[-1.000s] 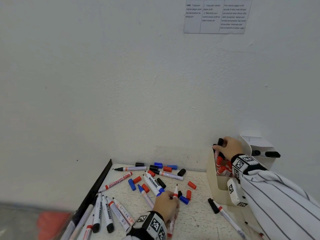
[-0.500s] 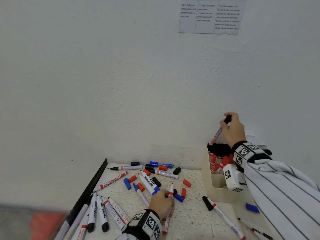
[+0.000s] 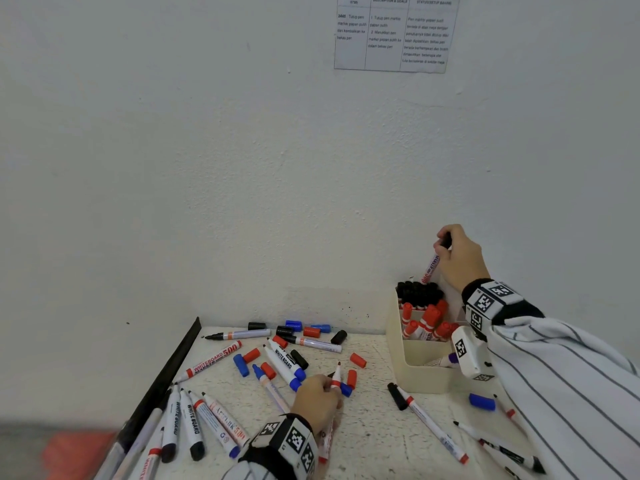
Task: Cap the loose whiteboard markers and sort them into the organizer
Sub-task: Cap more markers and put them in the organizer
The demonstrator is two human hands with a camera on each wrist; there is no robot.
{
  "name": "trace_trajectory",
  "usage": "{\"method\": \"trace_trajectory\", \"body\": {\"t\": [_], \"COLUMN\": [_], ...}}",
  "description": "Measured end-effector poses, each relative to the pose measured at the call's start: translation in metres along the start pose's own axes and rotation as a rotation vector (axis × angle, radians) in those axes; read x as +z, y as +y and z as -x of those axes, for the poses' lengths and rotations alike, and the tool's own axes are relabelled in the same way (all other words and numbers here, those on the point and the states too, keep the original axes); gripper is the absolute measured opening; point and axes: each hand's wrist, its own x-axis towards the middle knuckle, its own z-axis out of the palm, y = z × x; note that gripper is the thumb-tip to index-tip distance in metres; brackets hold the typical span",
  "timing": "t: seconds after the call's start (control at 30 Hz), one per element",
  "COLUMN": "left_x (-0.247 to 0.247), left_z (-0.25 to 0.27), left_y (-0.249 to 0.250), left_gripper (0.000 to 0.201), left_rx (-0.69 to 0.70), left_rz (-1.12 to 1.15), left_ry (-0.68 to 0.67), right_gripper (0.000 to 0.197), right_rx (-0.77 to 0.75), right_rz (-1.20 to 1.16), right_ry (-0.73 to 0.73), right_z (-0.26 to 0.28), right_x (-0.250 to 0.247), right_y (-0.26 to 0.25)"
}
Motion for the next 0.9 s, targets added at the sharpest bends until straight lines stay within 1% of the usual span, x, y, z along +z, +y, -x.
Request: {"method": "trace_trajectory", "body": {"t": [0.07, 0.13, 0.23, 0.33, 0.4, 0.47, 0.57, 0.67, 0.77, 0.9], "left_x": [-0.001, -0.001, -0.002, -0.002, -0.002, -0.002, -0.002, -0.001, -0.001, -0.001], "left_z": [0.001, 0.001, 0.002, 0.001, 0.001, 0.001, 0.000, -0.001, -0.001, -0.003], "left_y": [0.000, 0.000, 0.001, 0.002, 0.002, 0.002, 0.002, 0.001, 0.000, 0.000], "left_gripper": [0.024, 0.024, 0.022, 0.021, 0.020, 0.019, 0.020, 0.023, 0.025, 0.028], "left_rx": [-0.011, -0.020, -0.026, -0.027, -0.027, -0.026, -0.016, -0.007, -0.011, -0.026], "left_rz": [0.004, 0.012, 0.021, 0.030, 0.033, 0.031, 0.025, 0.003, -0.006, -0.003], "left_ry": [-0.004, -0.014, -0.025, -0.024, -0.021, -0.016, -0.011, -0.015, -0.016, -0.030], "right_gripper": [0.015, 0.016, 0.017, 0.019, 0.021, 0.021, 0.017, 0.017, 0.017, 0.018], "right_rx": [0.011, 0.018, 0.010, 0.000, 0.006, 0.009, 0.014, 0.003, -0.007, 0.006], "right_rz": [0.024, -0.009, -0.064, 0.033, 0.132, 0.167, 0.100, 0.032, 0.051, 0.087], "right_ry": [-0.041, -0.058, -0.010, 0.030, -0.008, -0.041, -0.046, -0.036, 0.010, -0.019], "right_z": [0.001, 0.002, 0.001, 0.000, 0.000, 0.002, 0.002, -0.001, -0.002, 0.000], "right_x": [-0.001, -0.002, -0.005, -0.007, -0.006, -0.005, -0.004, -0.007, -0.010, -0.008], "right_y": [0.003, 0.003, 0.002, 0.003, 0.005, 0.007, 0.006, 0.004, 0.009, 0.015]}}
